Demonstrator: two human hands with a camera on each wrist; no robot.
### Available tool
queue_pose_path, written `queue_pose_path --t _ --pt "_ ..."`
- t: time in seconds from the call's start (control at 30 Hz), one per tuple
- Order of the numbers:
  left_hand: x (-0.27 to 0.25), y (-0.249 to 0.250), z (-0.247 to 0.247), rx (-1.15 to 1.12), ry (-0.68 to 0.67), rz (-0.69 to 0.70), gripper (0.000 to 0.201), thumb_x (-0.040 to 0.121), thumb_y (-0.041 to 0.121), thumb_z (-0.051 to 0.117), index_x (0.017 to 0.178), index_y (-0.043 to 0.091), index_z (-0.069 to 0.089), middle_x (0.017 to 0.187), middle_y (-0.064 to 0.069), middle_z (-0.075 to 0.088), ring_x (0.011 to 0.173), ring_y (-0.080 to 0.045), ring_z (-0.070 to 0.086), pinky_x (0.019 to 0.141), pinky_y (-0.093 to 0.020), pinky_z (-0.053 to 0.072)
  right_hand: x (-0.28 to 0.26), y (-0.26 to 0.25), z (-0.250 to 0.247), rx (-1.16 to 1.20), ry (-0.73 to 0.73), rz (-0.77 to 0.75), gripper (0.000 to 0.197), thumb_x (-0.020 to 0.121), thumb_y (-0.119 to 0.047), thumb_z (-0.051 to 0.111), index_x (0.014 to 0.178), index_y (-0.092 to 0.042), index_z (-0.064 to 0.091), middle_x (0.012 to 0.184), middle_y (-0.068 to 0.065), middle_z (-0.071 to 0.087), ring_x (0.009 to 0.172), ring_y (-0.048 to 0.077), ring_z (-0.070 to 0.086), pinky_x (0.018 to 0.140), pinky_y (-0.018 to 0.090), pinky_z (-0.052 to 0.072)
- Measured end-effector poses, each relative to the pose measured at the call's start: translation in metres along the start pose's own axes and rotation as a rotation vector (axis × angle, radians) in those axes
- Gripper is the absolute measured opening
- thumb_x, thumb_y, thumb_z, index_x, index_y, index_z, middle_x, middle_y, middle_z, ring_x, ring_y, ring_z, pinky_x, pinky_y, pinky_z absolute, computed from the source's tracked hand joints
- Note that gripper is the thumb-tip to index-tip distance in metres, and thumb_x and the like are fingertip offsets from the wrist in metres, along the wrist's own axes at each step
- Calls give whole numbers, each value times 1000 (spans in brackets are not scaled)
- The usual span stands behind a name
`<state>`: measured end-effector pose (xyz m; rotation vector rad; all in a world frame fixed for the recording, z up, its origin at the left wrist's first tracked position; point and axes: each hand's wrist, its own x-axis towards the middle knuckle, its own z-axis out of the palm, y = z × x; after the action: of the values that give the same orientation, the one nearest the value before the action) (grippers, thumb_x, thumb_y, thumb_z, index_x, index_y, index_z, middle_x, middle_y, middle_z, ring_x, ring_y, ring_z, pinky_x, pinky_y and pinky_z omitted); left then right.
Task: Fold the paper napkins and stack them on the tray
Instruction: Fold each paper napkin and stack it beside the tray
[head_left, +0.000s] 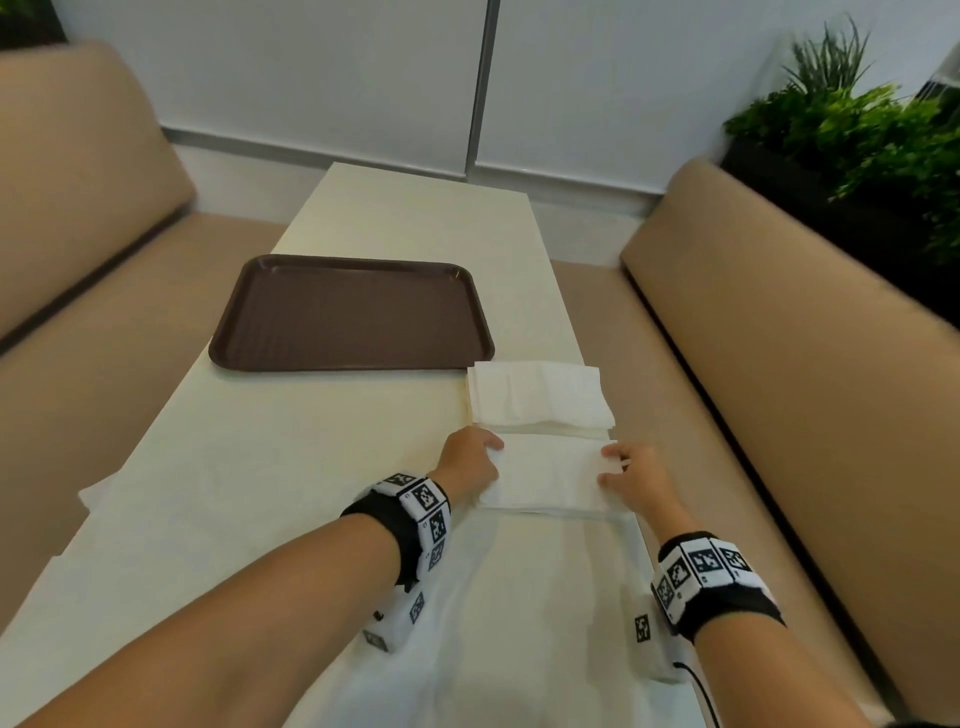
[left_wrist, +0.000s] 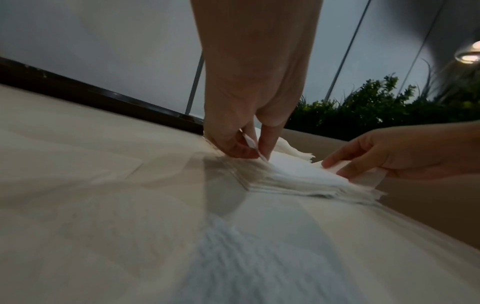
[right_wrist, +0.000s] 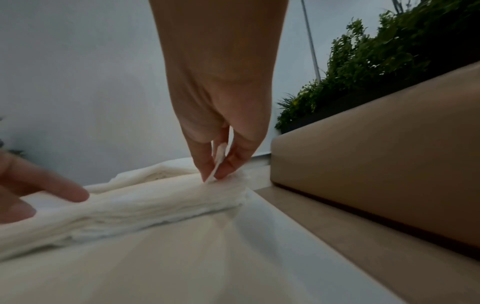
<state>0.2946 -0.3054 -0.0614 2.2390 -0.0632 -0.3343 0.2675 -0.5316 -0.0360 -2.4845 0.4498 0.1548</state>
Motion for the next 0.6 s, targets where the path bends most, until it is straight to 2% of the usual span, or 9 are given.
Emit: queue_pose_path --t 0.07,0.13,0.2,0.27,0.33,0.4,0.5,0.6 --pt "-4 -1 4 132 -4 20 42 87 1 58 127 13 56 135 -10 41 125 -26 40 101 -25 34 -4 -4 6 -175 -16 -2 42 88 -13 61 129 -13 55 135 13 40 118 28 49 99 34 39" --pt "-14 1 -1 243 -25 38 47 89 7 56 134 19 51 130 -7 35 122 -25 33 100 -28 36 -13 -12 5 -358 -36 44 43 91 -24 55 133 -23 51 137 10 31 124 28 37 104 38 32" --pt "-30 2 -20 235 -38 74 49 86 11 63 133 22 51 124 -5 33 118 -23 32 99 -29 38 -23 -24 -2 -520 -69 87 48 91 -35 53 137 -32 43 143 9 22 129 30 24 105 45 26" --pt "-56 -1 -53 130 -45 110 44 84 14 68 125 24 57 117 -1 36 113 -20 38 96 -28 39 -37 -39 -9 -518 -83 45 58 90 -40 55 143 -35 32 150 10 13 134 33 16 107 48 23" --pt "-93 -13 -90 25 -33 131 32 84 18 69 114 27 62 110 2 48 100 -19 50 87 -26 45 -60 -59 -10 -480 -79 -117 61 90 -43 56 145 -36 30 151 6 16 136 31 17 108 48 23" --pt "-137 -35 -122 -55 -6 121 20 87 23 66 105 30 64 104 6 59 90 -19 57 79 -23 48 -92 -81 -3 -463 -152 -342 54 90 -44 57 140 -38 36 147 -2 26 135 24 22 107 45 25" --pt "-206 -80 -156 -139 72 49 14 89 27 64 98 38 67 99 9 64 87 -16 59 72 -14 45 -149 -107 19 -413 -429 -681 46 88 -43 61 131 -41 45 135 -14 41 129 11 31 107 36 30" --pt "-270 -125 -173 -211 174 -64 15 88 32 65 96 45 66 98 10 65 83 -11 61 77 -22 47 -198 -120 55 -408 -689 -881 46 86 -42 64 129 -38 49 130 -18 45 120 3 38 103 24 34"
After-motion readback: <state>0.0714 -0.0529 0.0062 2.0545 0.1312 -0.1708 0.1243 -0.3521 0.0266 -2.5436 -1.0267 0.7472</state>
